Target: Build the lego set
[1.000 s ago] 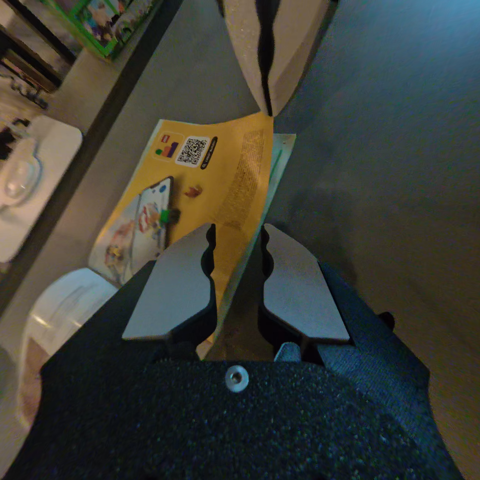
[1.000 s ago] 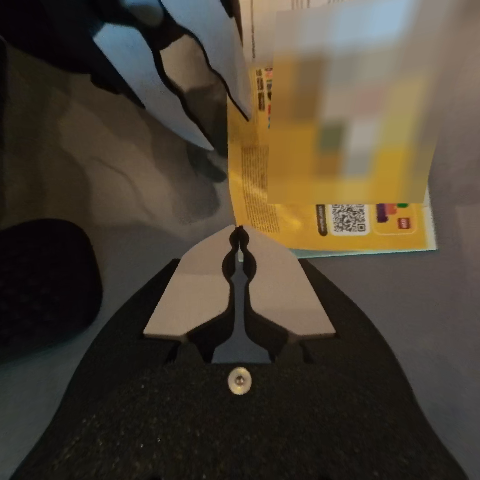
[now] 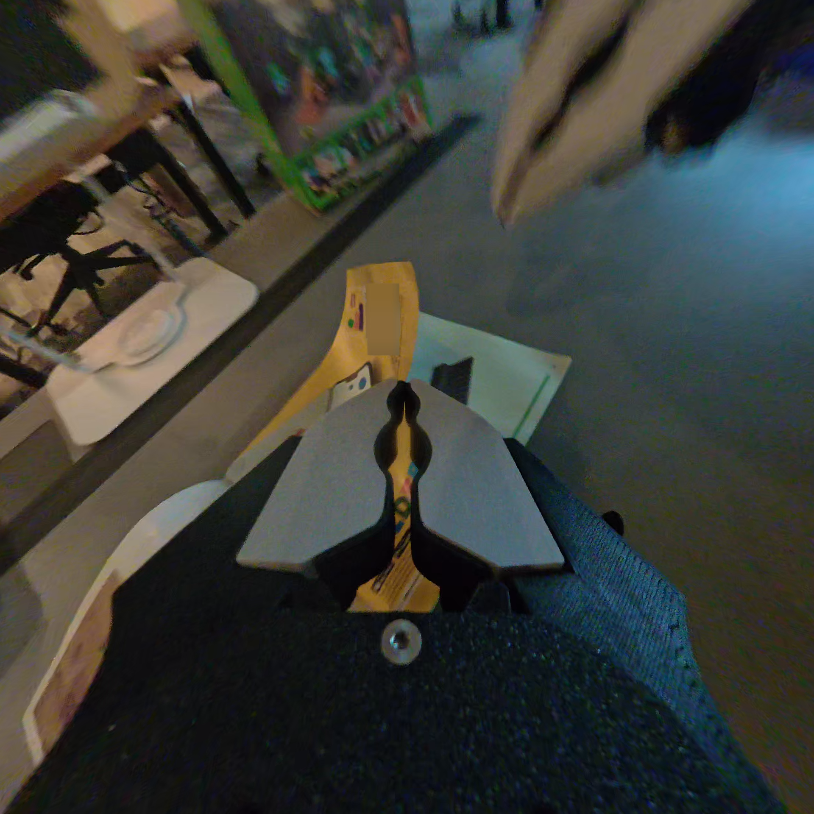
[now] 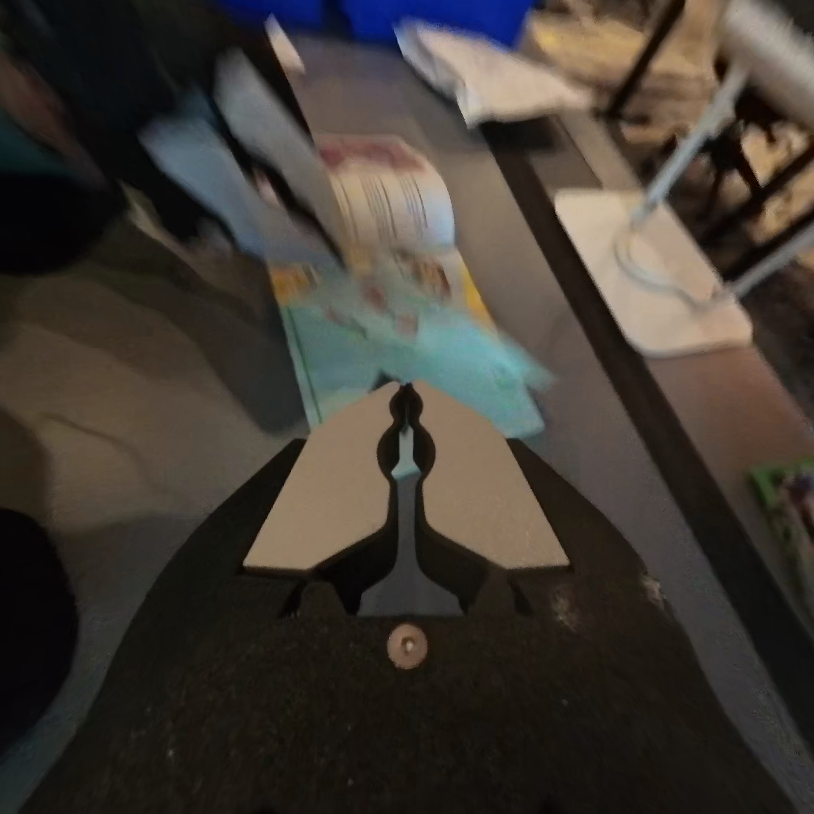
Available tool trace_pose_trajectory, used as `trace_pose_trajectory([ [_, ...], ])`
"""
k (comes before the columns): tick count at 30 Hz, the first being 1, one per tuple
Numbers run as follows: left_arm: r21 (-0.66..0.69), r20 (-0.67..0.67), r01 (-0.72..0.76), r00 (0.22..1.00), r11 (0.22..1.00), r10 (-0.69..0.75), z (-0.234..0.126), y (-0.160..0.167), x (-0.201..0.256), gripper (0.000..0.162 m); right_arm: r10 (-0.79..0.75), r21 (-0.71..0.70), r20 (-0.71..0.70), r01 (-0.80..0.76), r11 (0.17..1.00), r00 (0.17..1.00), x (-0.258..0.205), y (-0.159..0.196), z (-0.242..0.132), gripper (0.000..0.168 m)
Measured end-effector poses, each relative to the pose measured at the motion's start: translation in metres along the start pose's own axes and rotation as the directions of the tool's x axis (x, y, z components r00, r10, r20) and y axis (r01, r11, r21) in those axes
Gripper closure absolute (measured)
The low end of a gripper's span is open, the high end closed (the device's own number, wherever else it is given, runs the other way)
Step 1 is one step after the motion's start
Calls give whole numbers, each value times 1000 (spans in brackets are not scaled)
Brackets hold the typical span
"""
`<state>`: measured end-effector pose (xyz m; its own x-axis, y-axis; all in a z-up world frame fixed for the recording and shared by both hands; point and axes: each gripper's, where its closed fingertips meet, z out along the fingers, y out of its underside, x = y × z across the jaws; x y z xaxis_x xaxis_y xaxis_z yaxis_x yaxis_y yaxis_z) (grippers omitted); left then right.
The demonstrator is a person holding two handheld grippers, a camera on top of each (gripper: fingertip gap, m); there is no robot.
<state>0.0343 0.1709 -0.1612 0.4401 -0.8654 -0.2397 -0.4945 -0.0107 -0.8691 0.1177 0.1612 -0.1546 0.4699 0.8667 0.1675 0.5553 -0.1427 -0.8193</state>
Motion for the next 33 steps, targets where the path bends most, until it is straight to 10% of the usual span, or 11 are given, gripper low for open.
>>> trace_pose_trajectory([
  [17,72,309,265,911,962,-274,-121,67,-106,162,-217,-382,-97,165,909,971,-18,68,74,168],
  [33,-351,261,330,933,876,-247,-111,173,-69,162,-130,-476,-253,-6,880,959,-31,84,38,168],
])
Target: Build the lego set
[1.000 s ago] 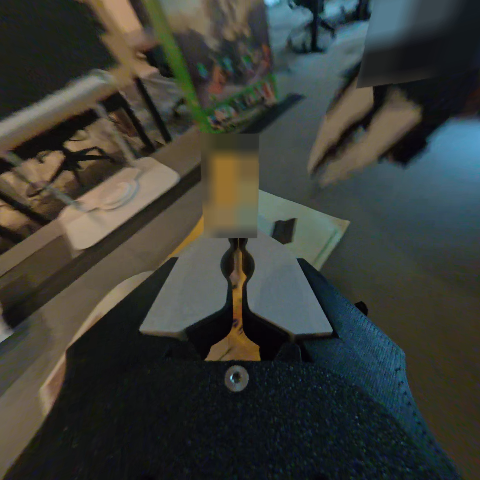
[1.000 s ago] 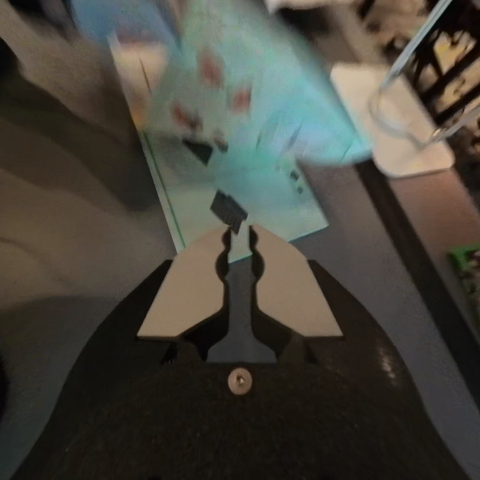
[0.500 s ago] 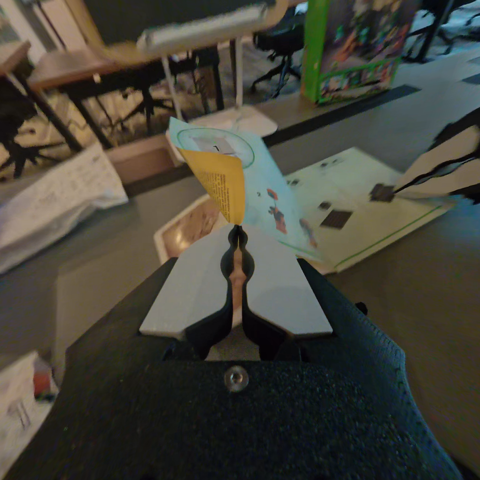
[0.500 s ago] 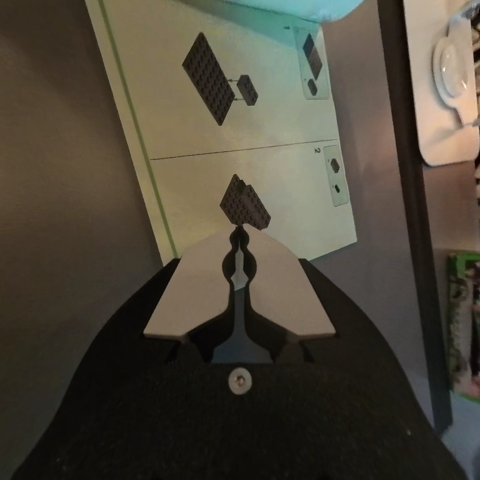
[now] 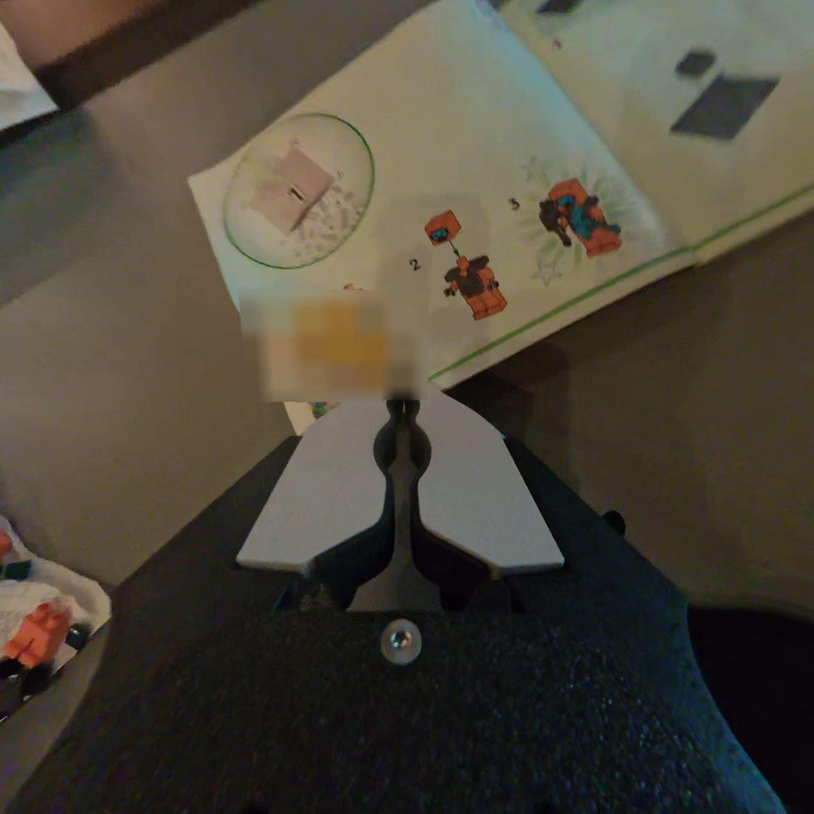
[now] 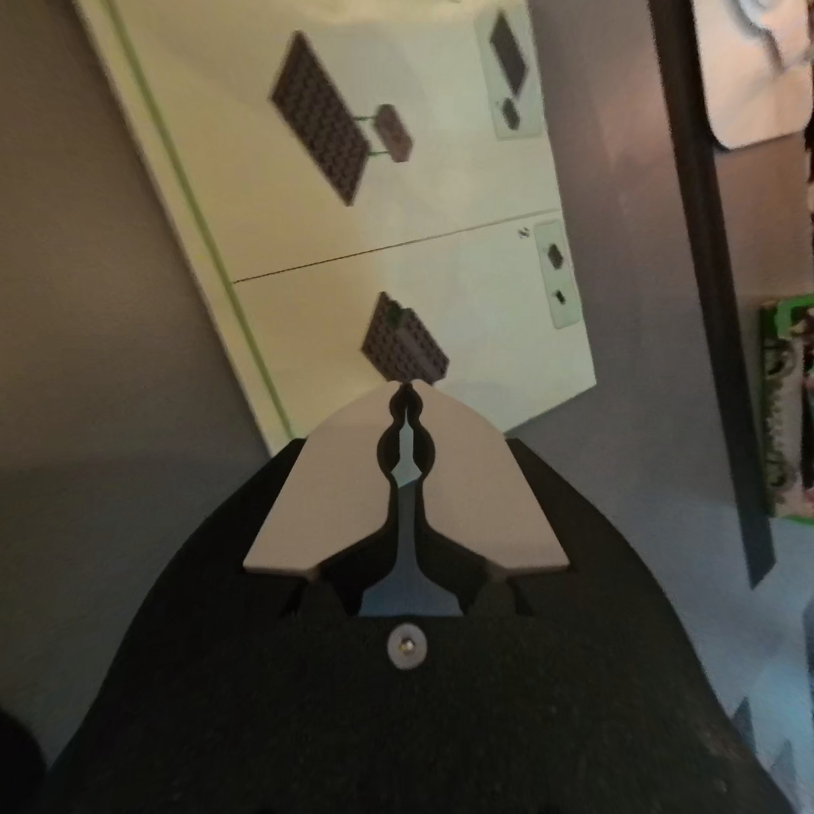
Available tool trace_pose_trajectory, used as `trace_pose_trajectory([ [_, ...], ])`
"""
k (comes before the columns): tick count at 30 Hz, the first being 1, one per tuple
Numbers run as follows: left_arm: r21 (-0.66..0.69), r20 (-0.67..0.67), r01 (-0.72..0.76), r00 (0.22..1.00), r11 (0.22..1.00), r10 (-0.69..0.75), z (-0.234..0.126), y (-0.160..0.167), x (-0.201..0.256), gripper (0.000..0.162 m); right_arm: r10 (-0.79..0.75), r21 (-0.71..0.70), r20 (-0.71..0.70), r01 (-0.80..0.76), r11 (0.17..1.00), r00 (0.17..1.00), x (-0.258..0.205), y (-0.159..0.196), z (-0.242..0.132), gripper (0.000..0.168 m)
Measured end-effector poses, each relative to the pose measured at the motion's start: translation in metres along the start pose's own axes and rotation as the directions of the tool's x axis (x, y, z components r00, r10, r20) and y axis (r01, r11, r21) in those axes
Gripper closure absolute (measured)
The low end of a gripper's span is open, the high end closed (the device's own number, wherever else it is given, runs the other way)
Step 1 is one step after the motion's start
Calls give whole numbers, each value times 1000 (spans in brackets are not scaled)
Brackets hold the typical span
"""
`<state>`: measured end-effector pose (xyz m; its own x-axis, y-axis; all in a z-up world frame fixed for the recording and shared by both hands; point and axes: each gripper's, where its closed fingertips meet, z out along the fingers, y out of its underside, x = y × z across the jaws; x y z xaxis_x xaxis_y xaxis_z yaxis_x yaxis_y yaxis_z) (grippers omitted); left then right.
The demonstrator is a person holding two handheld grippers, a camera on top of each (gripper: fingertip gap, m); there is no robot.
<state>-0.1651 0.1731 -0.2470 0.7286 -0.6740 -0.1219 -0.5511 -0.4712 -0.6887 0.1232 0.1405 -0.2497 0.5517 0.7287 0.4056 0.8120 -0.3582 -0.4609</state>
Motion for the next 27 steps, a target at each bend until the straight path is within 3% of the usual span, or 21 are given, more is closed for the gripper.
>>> trace_pose_trajectory([
  [2,9,-8,1,1000,1000,-1,0,2,2,162,63,58,31,-65,996,998,1,-19,-7,168],
  [6,17,-39,18,999,1000,-18,-5,5,6,161,97,202,101,-115,973,990,-10,-91,-20,168],
  [12,56,-53,37,998,998,-34,-20,7,4,152,28,195,189,-66,979,982,-50,-157,24,168],
  [20,155,-51,28,999,987,-21,-63,-3,-4,152,-51,119,145,34,992,988,-73,-165,64,168],
  [27,197,-81,-19,996,980,35,-52,-26,9,154,-100,95,90,91,991,991,-75,-164,66,168],
])
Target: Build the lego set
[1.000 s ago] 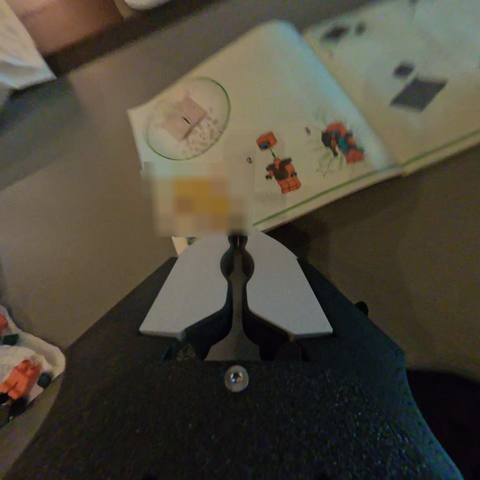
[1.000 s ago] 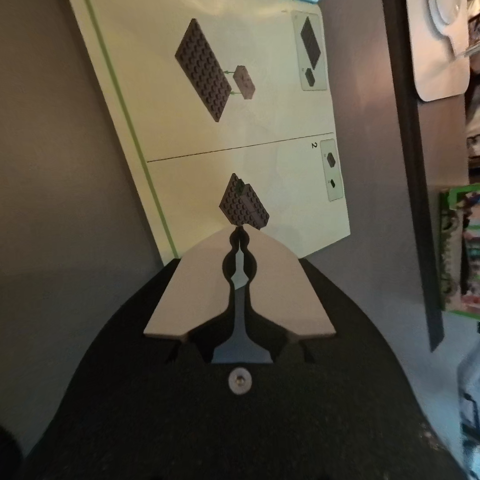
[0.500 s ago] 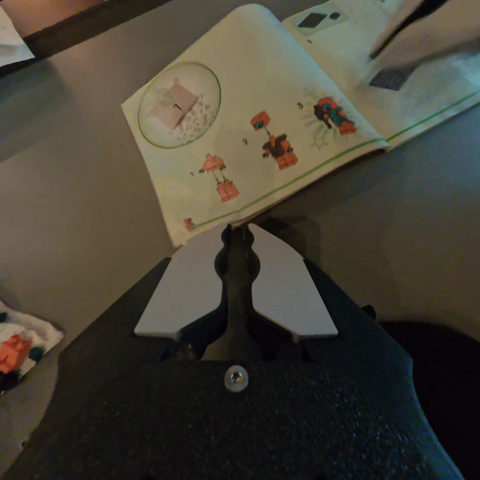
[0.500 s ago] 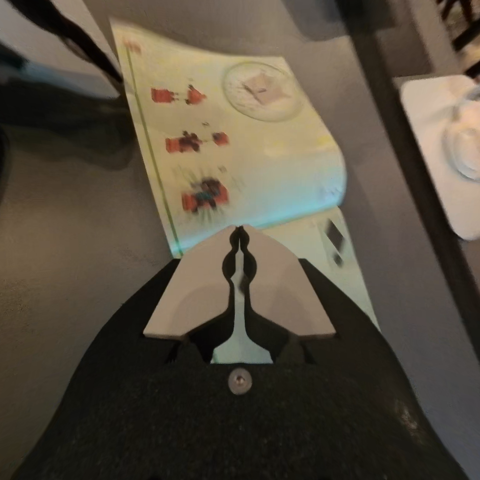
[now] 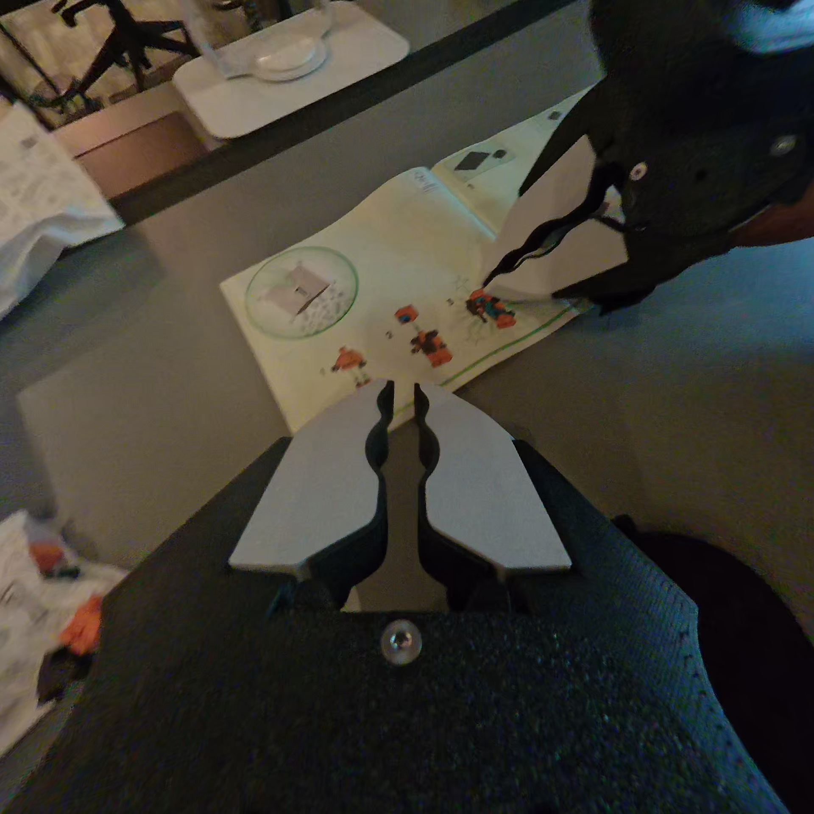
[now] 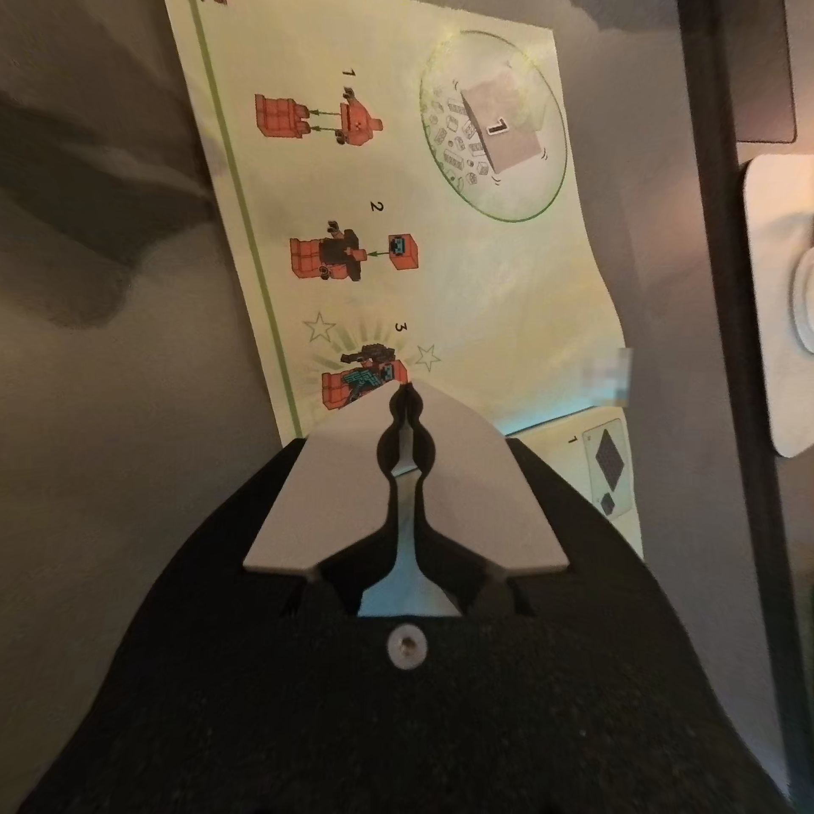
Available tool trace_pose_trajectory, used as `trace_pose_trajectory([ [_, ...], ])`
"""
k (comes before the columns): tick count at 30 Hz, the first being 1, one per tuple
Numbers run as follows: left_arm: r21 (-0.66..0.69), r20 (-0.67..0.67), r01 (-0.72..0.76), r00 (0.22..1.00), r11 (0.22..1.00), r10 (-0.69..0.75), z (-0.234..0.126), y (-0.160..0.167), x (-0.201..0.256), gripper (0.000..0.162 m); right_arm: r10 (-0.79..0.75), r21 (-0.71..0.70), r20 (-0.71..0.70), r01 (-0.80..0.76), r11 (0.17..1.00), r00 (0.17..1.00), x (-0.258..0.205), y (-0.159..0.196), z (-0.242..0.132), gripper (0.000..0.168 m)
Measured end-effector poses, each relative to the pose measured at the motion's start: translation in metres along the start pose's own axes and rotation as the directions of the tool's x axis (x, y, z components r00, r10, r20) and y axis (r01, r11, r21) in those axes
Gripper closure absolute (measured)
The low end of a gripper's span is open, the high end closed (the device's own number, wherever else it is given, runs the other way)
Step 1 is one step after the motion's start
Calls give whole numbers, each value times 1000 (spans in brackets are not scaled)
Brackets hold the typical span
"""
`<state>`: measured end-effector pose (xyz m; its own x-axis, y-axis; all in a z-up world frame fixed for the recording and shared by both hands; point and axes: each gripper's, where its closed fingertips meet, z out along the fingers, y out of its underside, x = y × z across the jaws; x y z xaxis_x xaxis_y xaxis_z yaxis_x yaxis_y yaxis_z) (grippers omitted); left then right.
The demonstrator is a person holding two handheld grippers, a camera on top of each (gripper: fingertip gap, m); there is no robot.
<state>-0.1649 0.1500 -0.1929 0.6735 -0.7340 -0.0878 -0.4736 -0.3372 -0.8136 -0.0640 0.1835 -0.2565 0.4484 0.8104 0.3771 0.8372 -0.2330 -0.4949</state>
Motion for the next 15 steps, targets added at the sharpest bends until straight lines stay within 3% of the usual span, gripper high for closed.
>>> trace_pose_trajectory([
  [9,-30,-31,-6,1000,1000,5,43,-17,3,162,129,53,22,-130,990,991,-1,0,-1,168],
  [15,-32,-24,-19,1000,999,18,49,-24,1,162,200,147,18,-200,969,980,6,-10,-17,168],
])
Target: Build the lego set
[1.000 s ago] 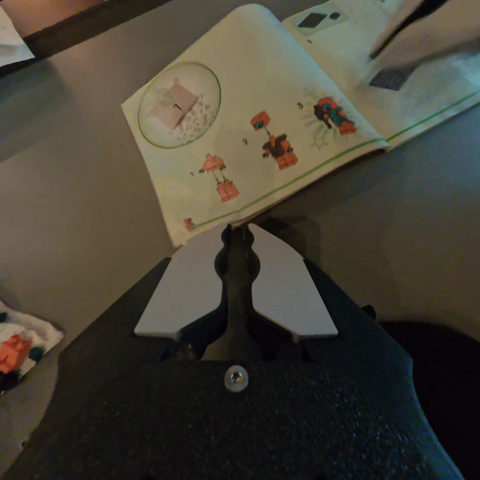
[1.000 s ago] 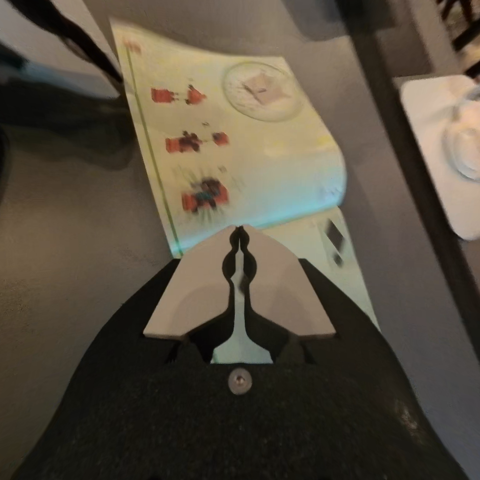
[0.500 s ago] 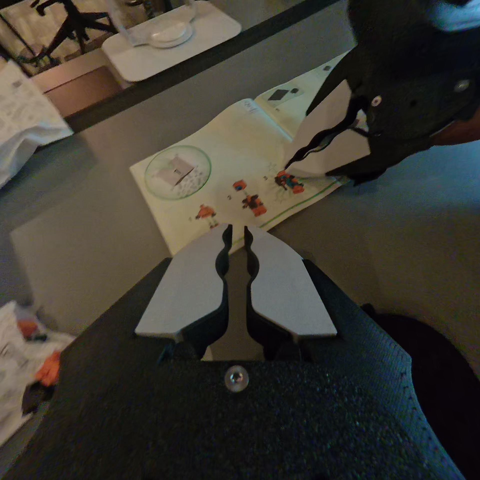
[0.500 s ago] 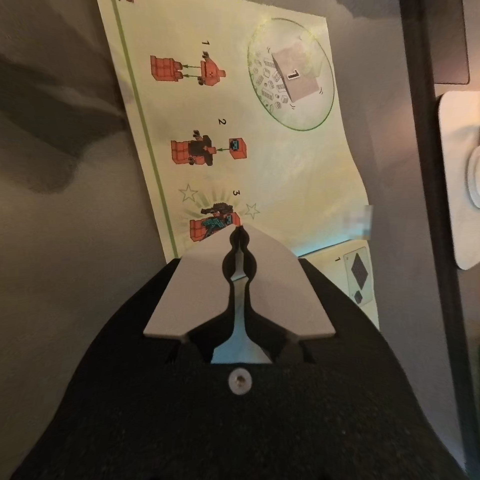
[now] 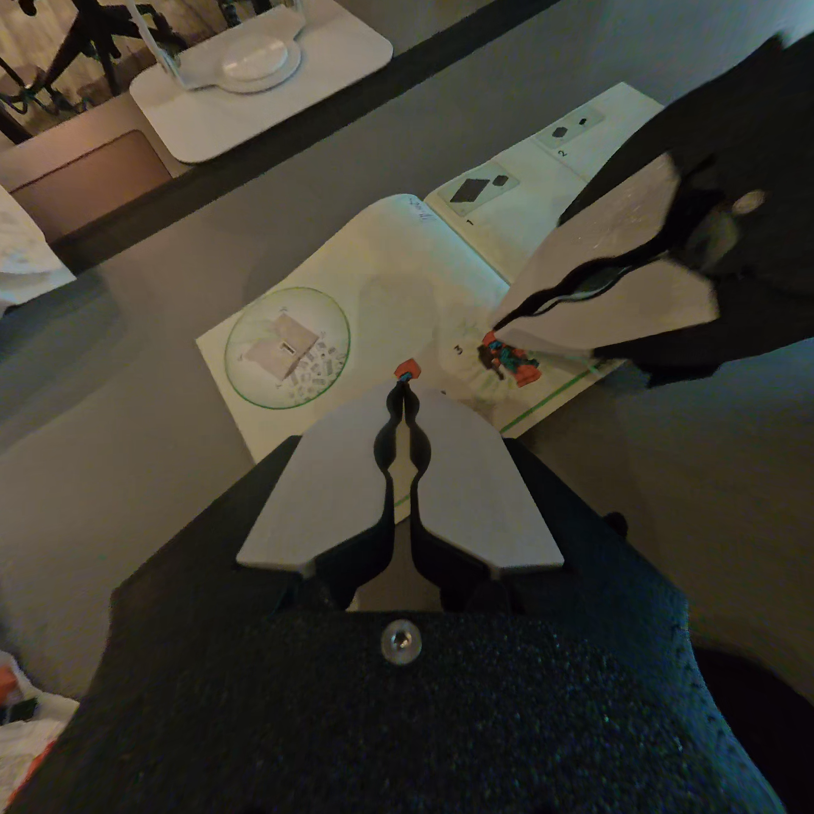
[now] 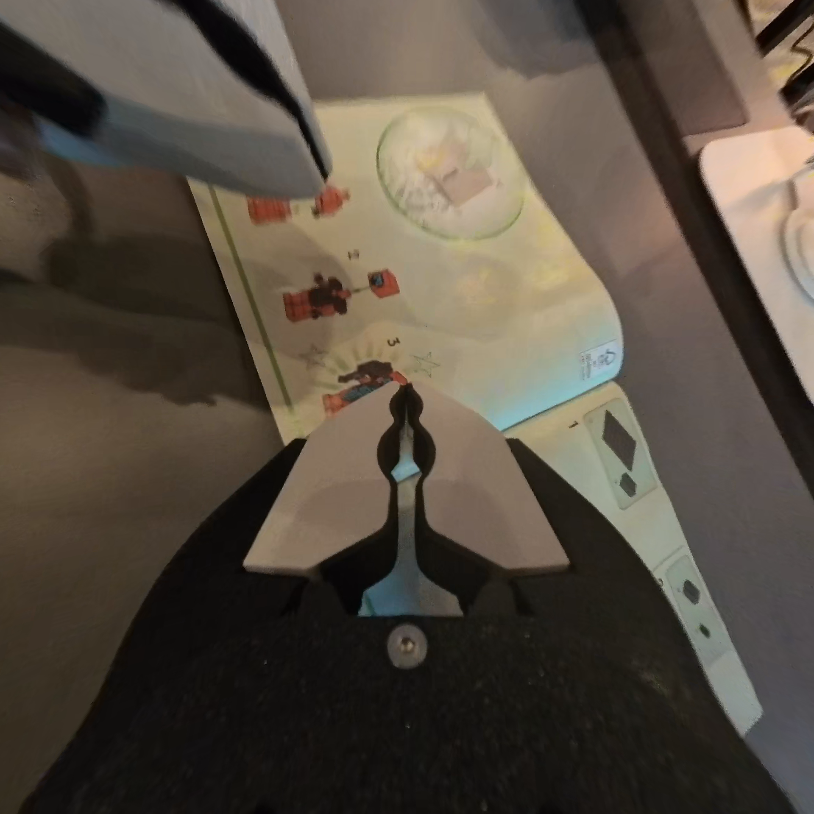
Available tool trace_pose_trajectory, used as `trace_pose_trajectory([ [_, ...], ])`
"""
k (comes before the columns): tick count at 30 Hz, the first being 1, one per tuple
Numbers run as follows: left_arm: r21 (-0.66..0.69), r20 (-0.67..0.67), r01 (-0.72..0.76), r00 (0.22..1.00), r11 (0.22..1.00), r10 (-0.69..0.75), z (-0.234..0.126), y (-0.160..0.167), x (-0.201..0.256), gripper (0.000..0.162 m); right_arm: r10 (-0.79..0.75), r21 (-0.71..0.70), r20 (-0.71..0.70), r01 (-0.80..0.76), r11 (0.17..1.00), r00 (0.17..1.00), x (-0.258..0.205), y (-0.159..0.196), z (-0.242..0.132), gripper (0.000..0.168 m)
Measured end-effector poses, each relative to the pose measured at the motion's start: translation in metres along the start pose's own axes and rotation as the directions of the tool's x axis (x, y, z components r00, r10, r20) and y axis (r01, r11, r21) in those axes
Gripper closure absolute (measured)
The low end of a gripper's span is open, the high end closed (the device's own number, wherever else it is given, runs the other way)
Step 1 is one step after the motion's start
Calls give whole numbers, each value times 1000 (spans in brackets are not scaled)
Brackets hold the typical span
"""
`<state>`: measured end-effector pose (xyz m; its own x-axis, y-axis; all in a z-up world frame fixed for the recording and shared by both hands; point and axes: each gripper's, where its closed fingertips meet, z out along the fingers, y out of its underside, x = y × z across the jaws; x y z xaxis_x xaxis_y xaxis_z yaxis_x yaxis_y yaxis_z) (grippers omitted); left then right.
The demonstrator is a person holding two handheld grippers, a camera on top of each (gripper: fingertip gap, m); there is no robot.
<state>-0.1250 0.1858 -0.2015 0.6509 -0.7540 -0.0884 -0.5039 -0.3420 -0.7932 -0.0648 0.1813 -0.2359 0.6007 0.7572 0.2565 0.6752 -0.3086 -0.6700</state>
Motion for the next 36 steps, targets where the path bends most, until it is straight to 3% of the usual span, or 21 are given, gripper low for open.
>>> trace_pose_trajectory([
  [6,-4,45,22,999,1000,-22,-4,1,-10,162,162,86,-17,-160,983,987,22,-1,-51,168],
  [15,72,135,103,985,992,-112,-19,5,-40,162,323,129,-147,-305,944,935,64,57,-106,168],
  [23,30,130,101,986,994,-104,-22,24,-24,162,413,128,-182,-395,910,893,64,98,-126,168],
  [36,-62,187,-12,982,998,24,-23,48,-11,162,465,131,-194,-447,885,864,56,121,-135,168],
])
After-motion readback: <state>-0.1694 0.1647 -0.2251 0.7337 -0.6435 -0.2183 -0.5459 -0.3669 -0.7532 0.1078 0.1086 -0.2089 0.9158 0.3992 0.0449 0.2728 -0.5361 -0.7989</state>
